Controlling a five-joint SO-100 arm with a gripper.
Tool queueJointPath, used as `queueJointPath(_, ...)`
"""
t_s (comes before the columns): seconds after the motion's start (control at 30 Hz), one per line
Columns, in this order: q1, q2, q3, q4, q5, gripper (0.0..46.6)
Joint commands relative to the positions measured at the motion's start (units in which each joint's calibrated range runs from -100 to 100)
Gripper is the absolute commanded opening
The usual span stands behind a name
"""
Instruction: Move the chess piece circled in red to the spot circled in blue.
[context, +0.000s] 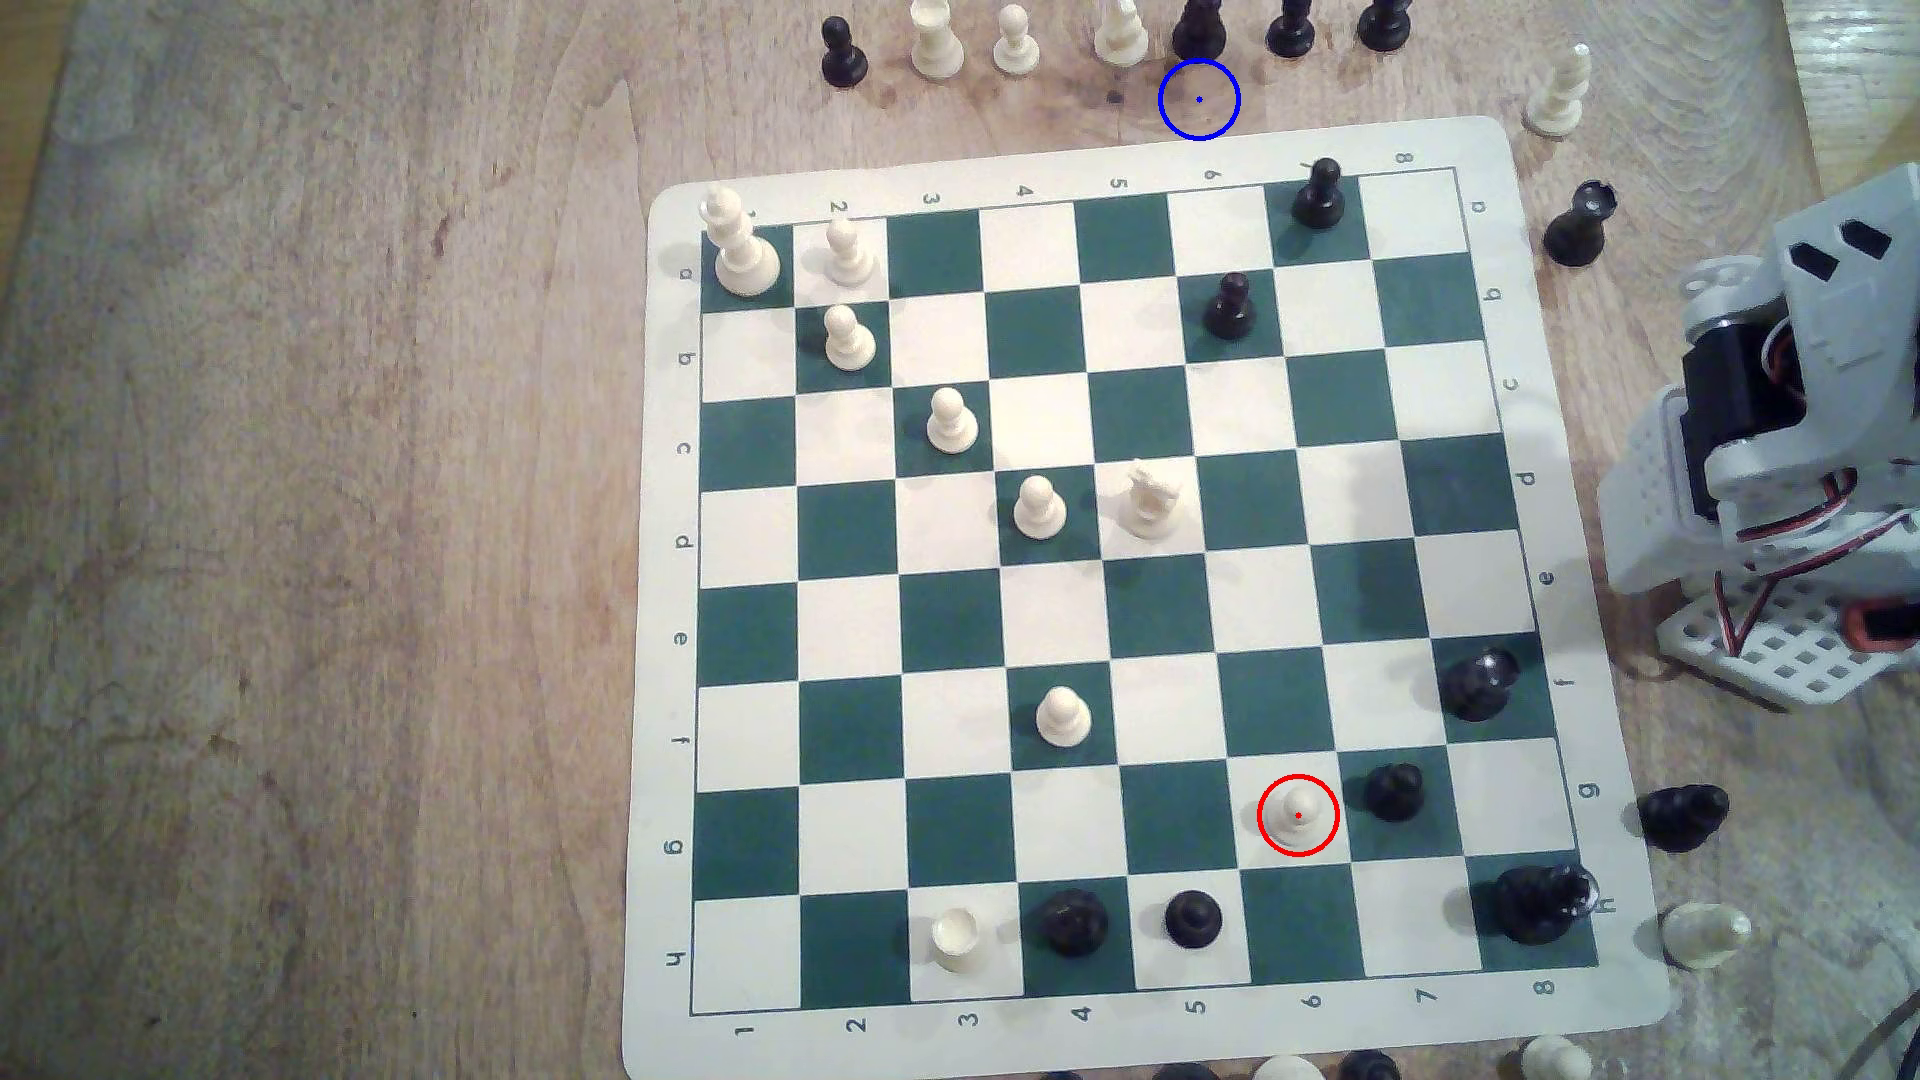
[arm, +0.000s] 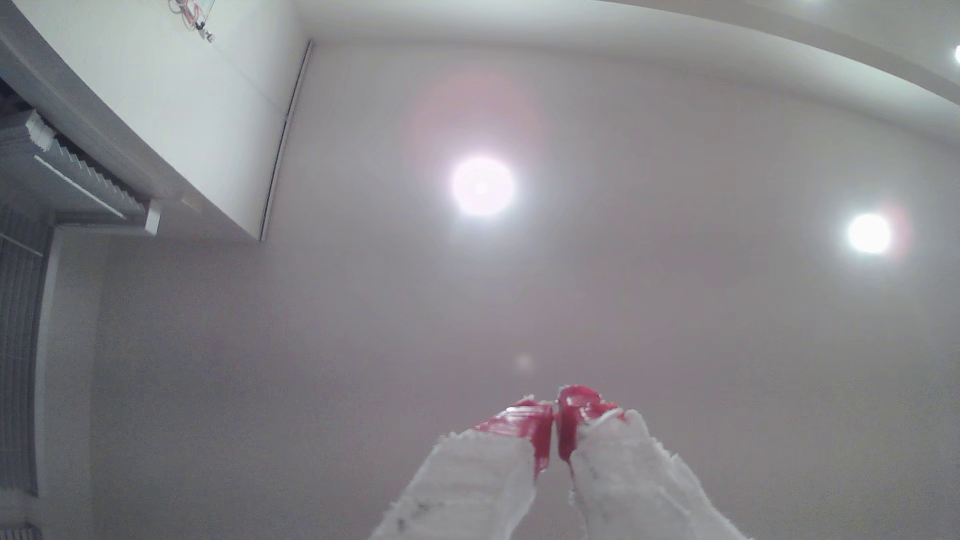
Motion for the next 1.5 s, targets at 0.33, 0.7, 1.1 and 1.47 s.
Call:
queueJointPath(0.33,1.34,-0.11,1.17,29.19,0.05,0.2)
queueJointPath(0.7,4.08,-0.11,-5.53,60.07,-0.24,13.1)
queueJointPath(1.1,5.57,-0.11,-28.38,121.9,-0.34,2.4)
queueJointPath(1.47,-7.02,2.01,-37.63,157.45,-2.34,3.3)
